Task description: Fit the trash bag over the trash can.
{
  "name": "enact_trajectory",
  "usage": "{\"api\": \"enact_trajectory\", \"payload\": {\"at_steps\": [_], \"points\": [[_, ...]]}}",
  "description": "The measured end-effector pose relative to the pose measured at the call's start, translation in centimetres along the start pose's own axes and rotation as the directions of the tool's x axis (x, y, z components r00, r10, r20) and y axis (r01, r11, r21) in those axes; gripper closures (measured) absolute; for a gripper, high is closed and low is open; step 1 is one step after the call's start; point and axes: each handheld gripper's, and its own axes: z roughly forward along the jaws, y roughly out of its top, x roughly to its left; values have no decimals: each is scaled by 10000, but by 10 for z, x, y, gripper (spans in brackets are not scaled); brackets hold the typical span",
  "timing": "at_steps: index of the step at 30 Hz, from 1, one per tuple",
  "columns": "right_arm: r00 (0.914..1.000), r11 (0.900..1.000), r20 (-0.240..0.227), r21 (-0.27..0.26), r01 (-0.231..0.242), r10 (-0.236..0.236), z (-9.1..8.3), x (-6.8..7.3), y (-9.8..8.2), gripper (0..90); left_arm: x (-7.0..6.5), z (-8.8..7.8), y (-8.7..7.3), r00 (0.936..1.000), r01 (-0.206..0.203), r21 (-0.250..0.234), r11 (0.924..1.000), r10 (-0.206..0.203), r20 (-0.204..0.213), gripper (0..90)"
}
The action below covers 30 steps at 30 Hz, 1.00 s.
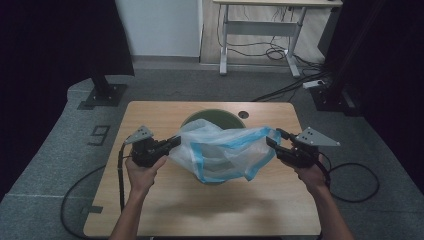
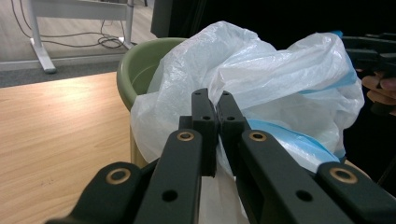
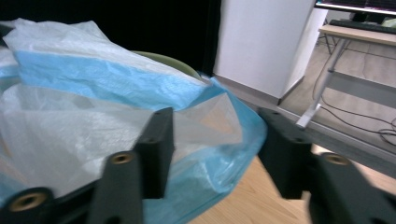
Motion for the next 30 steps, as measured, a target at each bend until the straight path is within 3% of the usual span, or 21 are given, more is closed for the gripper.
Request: {"api": "enact_trajectory", "payload": {"at_steps": [4, 8, 14, 17, 22, 30], "points": [[9992, 9994, 175, -91, -346, 348, 8, -4, 2, 793, 7, 2, 1, 9997, 236, -74, 9997, -235, 44, 884], [9933, 9938, 325, -124, -1101, 1105, 19, -15, 3, 870, 18, 6, 5, 9991, 415, 1, 9991, -415, -56, 884], [9864, 9896, 832, 106, -1434, 1420, 52, -24, 2, 885, 35, 13, 12, 9973, 718, 53, 9974, -717, -176, 887], [9861, 9901, 997, 331, -1365, 1326, 70, -24, 3, 885, 47, 16, 11, 9939, 1094, 47, 9940, -1093, -171, 888], [9864, 9899, 1060, 530, -1316, 1254, 91, -22, 1, 884, 57, 21, 10, 9915, 1288, 61, 9917, -1286, -193, 890], [9800, 9814, 1268, 962, -1663, 1536, 116, -28, -13, 884, 71, 30, 6, 9841, 1752, 270, 9842, -1743, -352, 891]]}}
